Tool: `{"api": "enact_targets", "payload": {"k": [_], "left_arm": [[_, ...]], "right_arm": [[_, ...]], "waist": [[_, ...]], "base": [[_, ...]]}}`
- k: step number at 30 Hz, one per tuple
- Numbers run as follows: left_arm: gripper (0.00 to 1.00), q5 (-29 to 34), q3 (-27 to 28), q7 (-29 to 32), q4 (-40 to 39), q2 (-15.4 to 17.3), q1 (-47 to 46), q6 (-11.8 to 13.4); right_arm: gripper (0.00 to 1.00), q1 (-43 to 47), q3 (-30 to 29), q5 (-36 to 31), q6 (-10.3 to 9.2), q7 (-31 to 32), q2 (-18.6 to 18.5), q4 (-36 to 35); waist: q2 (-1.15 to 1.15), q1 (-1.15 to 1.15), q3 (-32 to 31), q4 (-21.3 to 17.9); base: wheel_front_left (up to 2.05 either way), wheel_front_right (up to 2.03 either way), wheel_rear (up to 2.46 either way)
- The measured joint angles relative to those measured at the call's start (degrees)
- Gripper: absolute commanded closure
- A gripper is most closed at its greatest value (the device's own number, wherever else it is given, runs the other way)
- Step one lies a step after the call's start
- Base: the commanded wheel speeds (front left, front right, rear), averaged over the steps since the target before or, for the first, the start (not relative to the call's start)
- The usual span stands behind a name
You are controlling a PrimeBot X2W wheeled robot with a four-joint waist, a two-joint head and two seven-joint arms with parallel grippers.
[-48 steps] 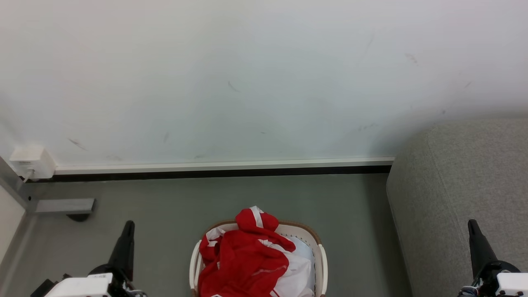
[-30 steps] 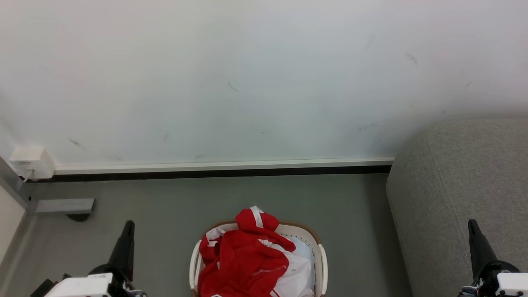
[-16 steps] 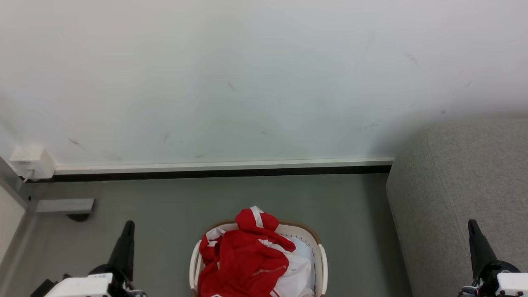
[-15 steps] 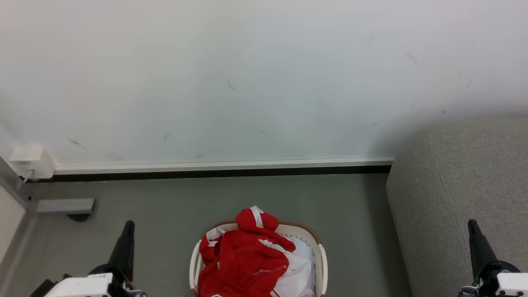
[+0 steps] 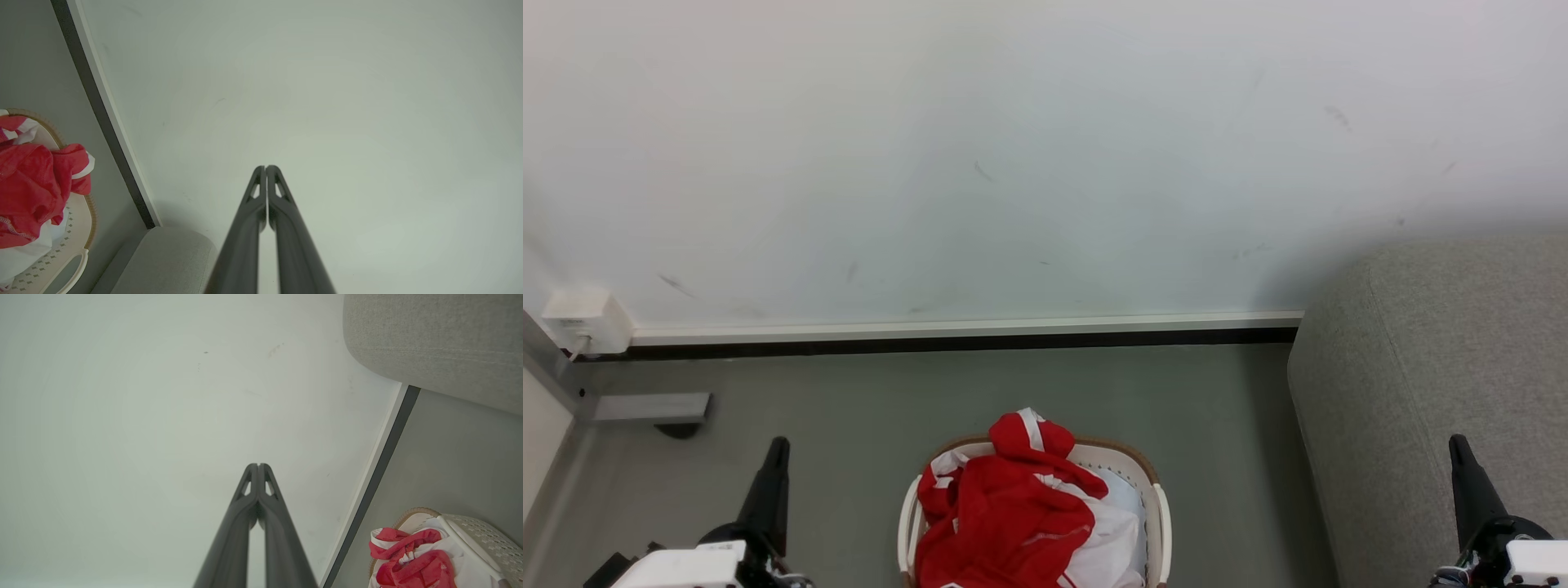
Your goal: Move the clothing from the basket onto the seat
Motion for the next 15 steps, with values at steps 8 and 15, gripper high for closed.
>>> {"api": "enact_targets", "payload": {"k": [8, 15], "left_arm": [[1.0, 0.0, 0.0, 0.0, 0.0, 0.0, 0.0, 0.0], [1.0, 0.0, 0.0, 0.0, 0.0, 0.0, 0.0, 0.0]], "right_arm": [[1.0, 0.0, 0.0, 0.0, 0.0, 0.0, 0.0, 0.0], [1.0, 0.0, 0.0, 0.0, 0.0, 0.0, 0.0, 0.0]], "waist": [[0.0, 0.0, 0.0, 0.0], [0.0, 0.0, 0.0, 0.0]], "base": [[0.0, 0.0, 0.0], [0.0, 0.0, 0.0]]}}
